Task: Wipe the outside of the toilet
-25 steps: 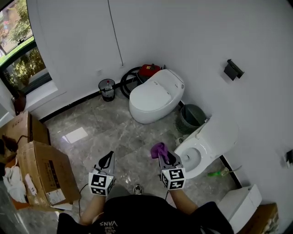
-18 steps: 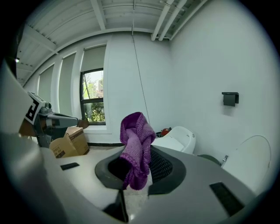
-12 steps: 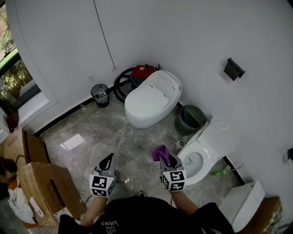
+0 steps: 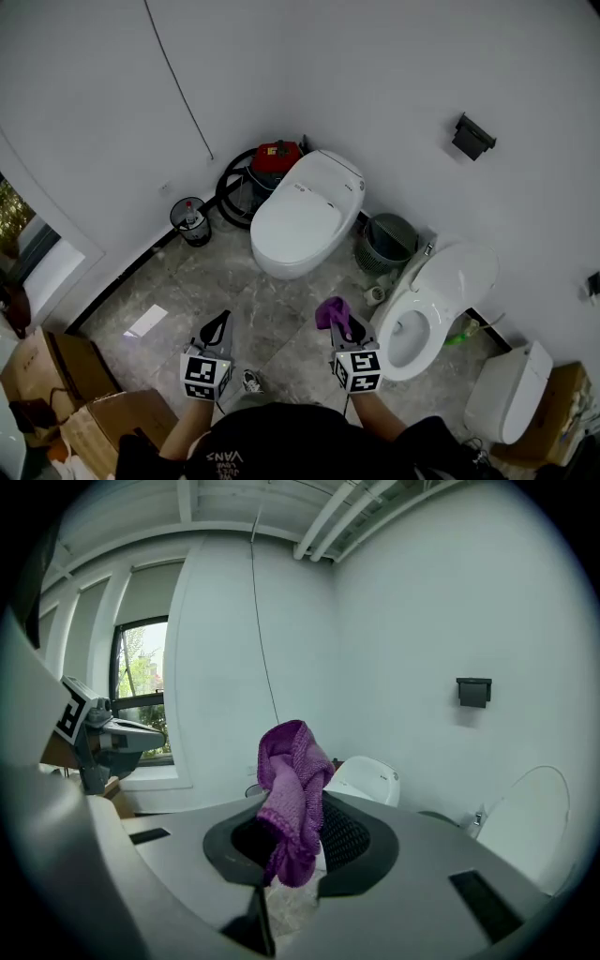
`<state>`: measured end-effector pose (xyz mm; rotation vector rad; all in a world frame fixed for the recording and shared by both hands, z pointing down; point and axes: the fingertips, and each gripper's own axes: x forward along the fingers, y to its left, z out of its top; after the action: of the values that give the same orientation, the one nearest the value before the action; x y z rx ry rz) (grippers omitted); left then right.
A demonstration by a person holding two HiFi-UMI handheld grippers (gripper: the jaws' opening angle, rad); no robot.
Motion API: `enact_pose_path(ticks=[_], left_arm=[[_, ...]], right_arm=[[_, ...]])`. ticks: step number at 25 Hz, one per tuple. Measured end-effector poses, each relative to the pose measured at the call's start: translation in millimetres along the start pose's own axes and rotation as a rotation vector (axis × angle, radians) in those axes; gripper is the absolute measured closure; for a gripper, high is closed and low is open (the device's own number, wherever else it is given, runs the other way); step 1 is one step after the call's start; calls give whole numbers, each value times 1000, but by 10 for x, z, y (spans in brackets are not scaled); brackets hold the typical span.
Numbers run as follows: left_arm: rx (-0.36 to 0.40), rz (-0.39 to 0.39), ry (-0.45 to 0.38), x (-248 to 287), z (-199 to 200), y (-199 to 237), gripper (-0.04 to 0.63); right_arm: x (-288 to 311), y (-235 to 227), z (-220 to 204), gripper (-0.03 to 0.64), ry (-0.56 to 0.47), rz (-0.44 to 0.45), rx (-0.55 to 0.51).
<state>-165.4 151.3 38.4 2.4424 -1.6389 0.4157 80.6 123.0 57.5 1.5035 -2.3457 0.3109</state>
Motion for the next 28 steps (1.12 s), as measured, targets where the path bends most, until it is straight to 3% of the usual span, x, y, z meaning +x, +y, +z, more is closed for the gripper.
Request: enact_pose_path(ticks=[7, 10, 23, 28], left_arm=[[12, -89, -39, 408, 28, 483, 592], [1, -80, -38, 597, -19, 622, 592], [-76, 85, -17, 1353, -212, 541, 592], [-97, 103, -16, 1715, -629, 522, 592]], right_arm=[[435, 125, 185, 532, 8, -75, -24], [648, 147, 260, 532, 6, -63, -56], [1585, -140, 41, 532, 83, 161, -155], [2022, -84, -324, 532, 93, 266, -186]])
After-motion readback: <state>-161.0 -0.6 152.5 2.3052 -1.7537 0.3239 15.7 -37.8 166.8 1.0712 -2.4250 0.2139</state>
